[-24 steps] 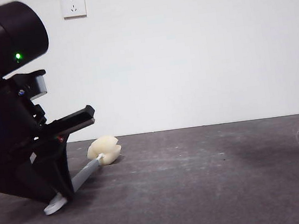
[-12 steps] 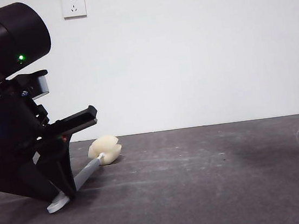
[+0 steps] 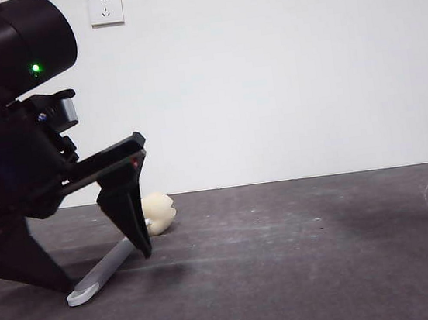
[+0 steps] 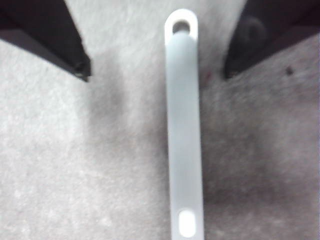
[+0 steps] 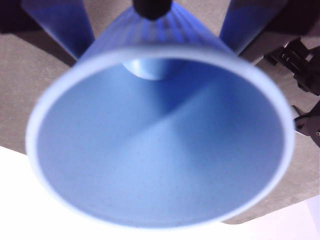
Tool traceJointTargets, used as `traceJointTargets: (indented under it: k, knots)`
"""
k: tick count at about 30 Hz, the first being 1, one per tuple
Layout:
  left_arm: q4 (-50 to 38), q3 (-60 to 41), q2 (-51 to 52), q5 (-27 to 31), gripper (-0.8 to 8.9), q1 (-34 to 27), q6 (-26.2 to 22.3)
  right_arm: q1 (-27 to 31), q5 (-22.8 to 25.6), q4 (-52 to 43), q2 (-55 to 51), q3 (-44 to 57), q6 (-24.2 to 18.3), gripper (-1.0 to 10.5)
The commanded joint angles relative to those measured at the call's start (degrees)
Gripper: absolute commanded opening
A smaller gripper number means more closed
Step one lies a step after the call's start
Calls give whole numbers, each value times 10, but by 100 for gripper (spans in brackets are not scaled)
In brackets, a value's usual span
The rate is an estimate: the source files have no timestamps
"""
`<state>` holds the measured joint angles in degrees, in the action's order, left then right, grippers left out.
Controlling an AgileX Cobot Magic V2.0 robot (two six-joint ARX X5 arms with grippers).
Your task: Pick up the cup brush,pick up the cup,insert the brush into the cup,clean the cup,put the cup brush back,put the cup back to the fixed position on the table
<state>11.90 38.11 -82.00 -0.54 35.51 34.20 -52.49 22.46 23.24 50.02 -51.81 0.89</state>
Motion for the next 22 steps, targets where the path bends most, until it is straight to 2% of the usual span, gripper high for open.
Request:
traceJointTargets:
  k: [1, 4, 9, 20, 22]
  knots:
    - [21, 11, 21, 5, 449, -2, -24, 0, 0, -4, 2, -2, 4, -17]
    - [48, 23, 55, 9, 449, -3, -32, 0, 1, -9, 10, 1, -3, -18]
    - [68, 32, 143, 4, 449, -3, -45, 1, -1, -73, 35, 33, -9, -18]
    - [143, 38, 380, 4, 448, -3, -76, 45, -3, -316, 67, 226, -14, -17]
    - [160, 38, 409, 4, 449, -3, -76, 57, -25, -337, 73, 251, -17, -18]
